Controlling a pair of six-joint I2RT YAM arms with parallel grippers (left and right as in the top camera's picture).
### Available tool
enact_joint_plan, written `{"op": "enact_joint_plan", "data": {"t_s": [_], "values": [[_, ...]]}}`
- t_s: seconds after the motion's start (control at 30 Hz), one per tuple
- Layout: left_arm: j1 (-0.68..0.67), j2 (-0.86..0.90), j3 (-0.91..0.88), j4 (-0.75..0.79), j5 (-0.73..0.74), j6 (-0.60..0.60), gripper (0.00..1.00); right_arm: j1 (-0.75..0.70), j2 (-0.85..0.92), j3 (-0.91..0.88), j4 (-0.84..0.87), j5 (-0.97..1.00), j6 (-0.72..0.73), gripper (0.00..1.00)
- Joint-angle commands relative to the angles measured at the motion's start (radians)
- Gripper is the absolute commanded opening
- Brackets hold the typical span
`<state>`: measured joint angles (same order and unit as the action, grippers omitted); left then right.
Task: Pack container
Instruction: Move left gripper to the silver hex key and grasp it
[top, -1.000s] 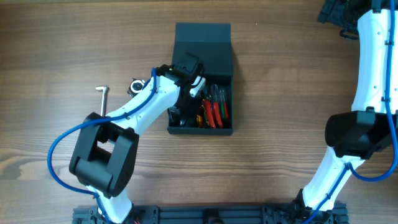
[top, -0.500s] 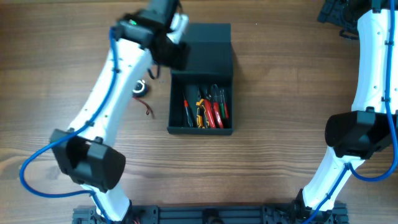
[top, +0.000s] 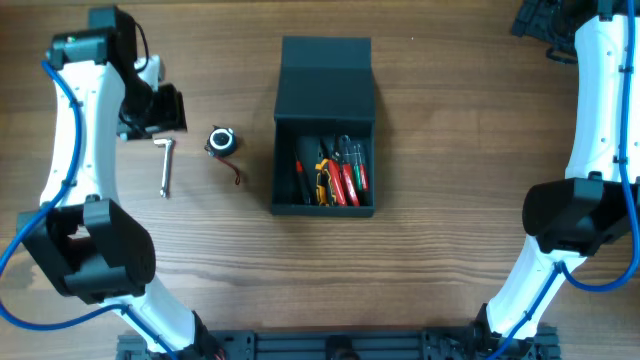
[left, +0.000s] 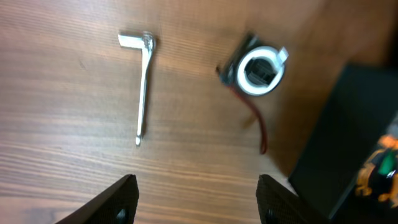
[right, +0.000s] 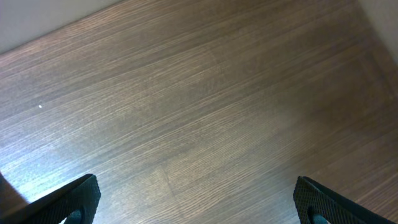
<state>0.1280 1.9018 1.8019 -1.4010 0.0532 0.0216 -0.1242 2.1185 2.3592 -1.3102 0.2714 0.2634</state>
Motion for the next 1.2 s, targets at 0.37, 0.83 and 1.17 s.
{"op": "enact_joint_plan", "data": {"t_s": [0.37,0.83,1.17], "values": [[0.072,-0.002,-0.463,0.374,-0.122,0.114,0.75,0.002,-0.021,0.016,0.001,0.02,-0.001,1.0],[0.138,-0.002,-0.631,0.581,-0.017,0.074,0.74,0.002,-0.021,0.016,0.001,0.019,-0.001,1.0],[0.138,0.059,-0.631,0.601,-0.017,0.079,0.69,0.002,-0.021,0.016,0.001,0.019,-0.002,1.0]]}}
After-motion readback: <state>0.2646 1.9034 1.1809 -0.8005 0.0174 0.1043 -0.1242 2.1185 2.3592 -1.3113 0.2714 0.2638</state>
